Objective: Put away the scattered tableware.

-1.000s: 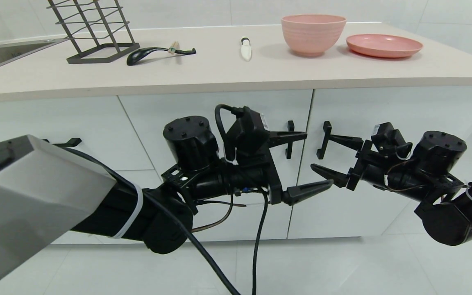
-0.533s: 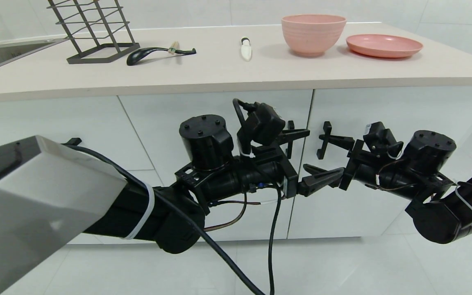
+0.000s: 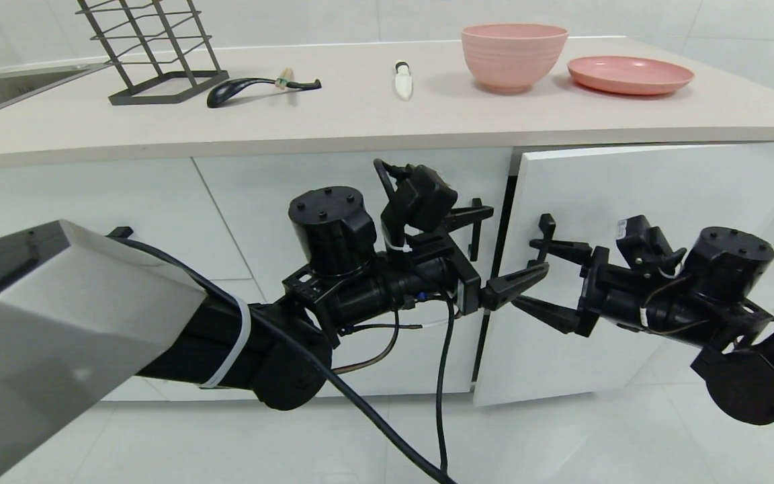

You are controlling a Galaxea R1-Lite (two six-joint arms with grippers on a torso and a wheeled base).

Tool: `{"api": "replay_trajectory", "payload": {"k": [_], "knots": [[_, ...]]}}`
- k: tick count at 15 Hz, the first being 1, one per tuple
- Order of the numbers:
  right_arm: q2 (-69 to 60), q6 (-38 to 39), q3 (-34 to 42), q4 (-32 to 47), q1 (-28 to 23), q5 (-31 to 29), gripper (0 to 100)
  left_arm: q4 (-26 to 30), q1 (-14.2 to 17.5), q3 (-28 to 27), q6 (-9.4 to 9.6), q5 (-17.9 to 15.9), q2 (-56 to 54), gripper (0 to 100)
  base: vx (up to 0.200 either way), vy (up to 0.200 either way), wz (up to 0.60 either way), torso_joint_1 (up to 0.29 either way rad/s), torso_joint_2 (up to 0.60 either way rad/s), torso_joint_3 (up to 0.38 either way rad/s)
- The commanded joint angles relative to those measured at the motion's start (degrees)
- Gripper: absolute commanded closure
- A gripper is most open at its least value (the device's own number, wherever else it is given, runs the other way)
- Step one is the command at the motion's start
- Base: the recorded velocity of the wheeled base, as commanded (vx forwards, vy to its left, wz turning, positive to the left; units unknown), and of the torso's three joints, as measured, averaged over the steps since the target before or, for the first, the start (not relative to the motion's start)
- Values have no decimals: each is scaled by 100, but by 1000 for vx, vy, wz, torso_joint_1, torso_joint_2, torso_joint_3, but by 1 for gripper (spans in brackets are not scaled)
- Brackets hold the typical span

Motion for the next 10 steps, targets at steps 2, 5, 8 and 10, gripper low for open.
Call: {"api": "replay_trajectory", "payload": {"k": [2, 5, 8, 10], "knots": [[-1154, -50, 1192, 3, -100, 279, 0, -4, -26, -315, -8, -32, 144, 0, 0, 0, 0, 0, 0, 0], [-1682, -164, 1939, 30, -100, 270, 0, -329, -307, -561, -8, -787, 408, 0, 0, 0, 0, 0, 0, 0], [-1708, -217, 2026, 39, -144, 253, 0, -443, -509, -781, -8, -928, 733, 0, 0, 0, 0, 0, 0, 0], [-1682, -235, 2035, 47, -153, 235, 0, -505, -650, -869, -8, -937, 786, 0, 0, 0, 0, 0, 0, 0]]}}
